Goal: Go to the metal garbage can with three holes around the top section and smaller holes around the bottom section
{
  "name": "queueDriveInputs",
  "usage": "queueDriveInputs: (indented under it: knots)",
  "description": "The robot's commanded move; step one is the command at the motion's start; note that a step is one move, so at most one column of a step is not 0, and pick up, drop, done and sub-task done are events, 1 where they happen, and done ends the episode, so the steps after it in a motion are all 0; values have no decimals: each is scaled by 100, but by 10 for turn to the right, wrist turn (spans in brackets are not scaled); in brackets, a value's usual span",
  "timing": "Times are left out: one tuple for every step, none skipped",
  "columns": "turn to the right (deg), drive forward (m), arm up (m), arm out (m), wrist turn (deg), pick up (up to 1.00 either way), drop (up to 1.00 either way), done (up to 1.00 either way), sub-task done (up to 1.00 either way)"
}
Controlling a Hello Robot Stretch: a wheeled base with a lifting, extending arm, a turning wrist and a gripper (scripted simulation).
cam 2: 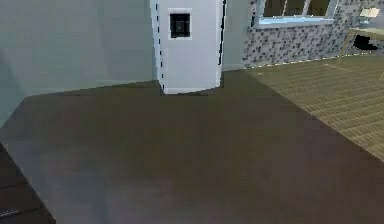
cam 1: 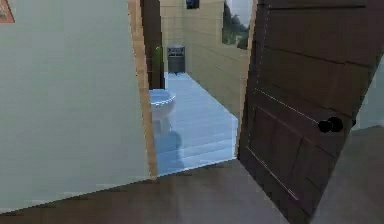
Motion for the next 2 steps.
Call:
queueDriveInputs:
  knots:
    - [0,100,0,0,0,0,0,0,0]
    - [0,100,0,0,0,0,0,0,0]
